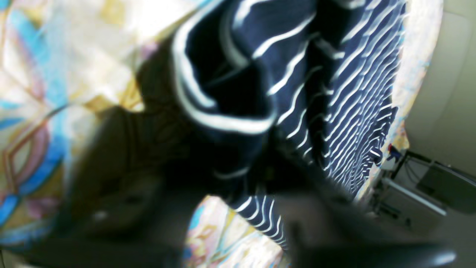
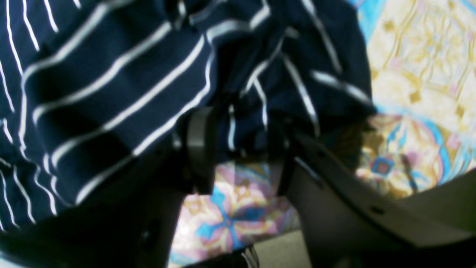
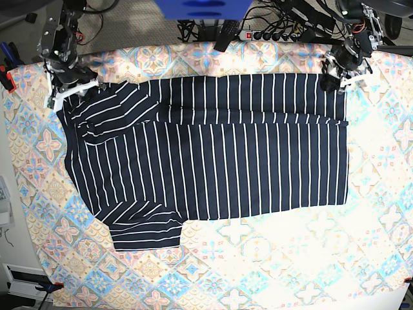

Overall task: Fold the T-shirt properly
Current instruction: 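Fold the shoulder edge under with both grippers, pressing it down, then drag the shirt further toward the robot with both grippers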

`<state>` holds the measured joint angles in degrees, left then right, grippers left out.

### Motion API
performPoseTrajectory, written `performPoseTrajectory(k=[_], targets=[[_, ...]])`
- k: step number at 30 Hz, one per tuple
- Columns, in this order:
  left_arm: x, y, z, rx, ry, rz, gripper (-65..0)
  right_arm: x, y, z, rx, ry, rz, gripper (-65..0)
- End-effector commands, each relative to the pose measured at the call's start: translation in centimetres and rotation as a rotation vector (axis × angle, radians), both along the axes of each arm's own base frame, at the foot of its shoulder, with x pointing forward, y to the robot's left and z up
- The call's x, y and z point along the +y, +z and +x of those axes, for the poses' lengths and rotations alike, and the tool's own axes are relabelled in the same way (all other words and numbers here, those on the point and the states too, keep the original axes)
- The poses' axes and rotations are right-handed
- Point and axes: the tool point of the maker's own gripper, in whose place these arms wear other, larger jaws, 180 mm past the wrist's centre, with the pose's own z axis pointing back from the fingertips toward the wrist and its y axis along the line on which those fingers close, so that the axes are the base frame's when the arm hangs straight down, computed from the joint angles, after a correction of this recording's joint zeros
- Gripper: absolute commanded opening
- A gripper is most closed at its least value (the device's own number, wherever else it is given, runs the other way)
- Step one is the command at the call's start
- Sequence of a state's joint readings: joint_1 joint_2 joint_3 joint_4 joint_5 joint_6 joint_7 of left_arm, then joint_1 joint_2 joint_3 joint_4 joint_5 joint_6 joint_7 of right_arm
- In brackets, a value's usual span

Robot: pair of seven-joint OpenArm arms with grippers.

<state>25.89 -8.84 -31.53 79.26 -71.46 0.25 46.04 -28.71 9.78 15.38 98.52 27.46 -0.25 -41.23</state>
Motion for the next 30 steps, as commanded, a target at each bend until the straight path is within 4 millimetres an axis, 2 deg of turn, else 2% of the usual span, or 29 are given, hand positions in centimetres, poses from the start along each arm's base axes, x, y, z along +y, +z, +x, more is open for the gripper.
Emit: performPoseTrajectory(k=[1, 3, 7, 11, 14, 30], targets=[[-0.1, 0.1, -0.1, 0.003, -0.011, -0.003, -65.0, -0.4, 0.6, 0.4, -0.027, 0.002, -0.015, -46.1], [0.1, -0.1, -0.3, 0.011, -0.009, -0.004, -65.0, -0.1, 0.1, 0.0, -0.018, -0.019, 0.003, -47.3], [0.2, -0.1, -0.4, 0.013, -0.006, -0.003, -65.0, -1.2, -0.9, -1.4, 0.002, -0.12, 0.033, -46.2], [0.2, -0.1, -0.5, 0.014, -0.006, -0.003, -65.0, -3.2, -3.0, -3.9, 0.047, -0.266, 0.111, -36.5], [0.2, -0.1, -0.5, 0.014, -0.006, -0.003, -65.0, -3.4, -3.6, -3.2, 0.043, -0.323, 0.184, -32.3], [0.7, 0.0, -0.5, 0.017, -0.01, 0.008, -65.0, -3.6, -2.9, -2.2, -0.003, -0.353, 0.222, -32.5]])
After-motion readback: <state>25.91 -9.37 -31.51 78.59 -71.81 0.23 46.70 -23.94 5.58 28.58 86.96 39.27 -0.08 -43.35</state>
